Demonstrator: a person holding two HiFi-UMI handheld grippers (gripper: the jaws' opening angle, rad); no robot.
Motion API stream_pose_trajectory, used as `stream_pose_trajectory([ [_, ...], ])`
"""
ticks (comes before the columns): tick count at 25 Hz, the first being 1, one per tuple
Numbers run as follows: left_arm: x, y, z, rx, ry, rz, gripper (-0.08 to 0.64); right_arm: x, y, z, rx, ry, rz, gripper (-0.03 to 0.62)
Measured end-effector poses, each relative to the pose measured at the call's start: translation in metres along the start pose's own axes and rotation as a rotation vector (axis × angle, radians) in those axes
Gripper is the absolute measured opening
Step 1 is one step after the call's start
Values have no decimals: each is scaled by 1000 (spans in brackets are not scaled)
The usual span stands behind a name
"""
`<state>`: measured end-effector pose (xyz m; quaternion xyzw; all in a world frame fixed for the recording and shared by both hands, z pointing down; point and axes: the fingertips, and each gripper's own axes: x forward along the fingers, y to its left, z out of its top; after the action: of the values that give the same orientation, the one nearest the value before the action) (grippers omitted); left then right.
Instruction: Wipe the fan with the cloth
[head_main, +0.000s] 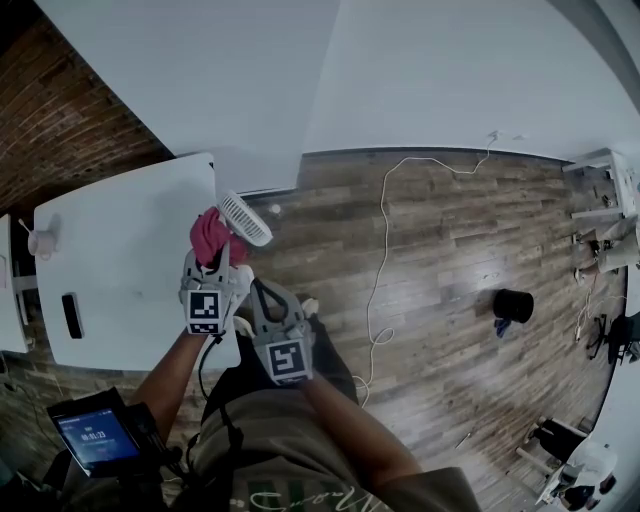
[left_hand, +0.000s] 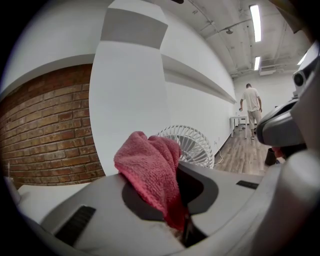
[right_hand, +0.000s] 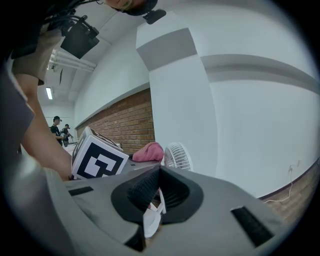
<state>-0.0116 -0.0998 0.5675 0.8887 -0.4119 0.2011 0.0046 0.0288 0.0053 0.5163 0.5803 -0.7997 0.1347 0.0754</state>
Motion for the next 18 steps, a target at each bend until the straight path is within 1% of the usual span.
stream_pose_trajectory([
  [8,-11,-8,-5,-1,4,16,63,-11,-2,-1,-4,-6,5,0],
  [18,-24,-8,-16,-2,34,36,63,-14,-12,-2,8,-5,8,0],
])
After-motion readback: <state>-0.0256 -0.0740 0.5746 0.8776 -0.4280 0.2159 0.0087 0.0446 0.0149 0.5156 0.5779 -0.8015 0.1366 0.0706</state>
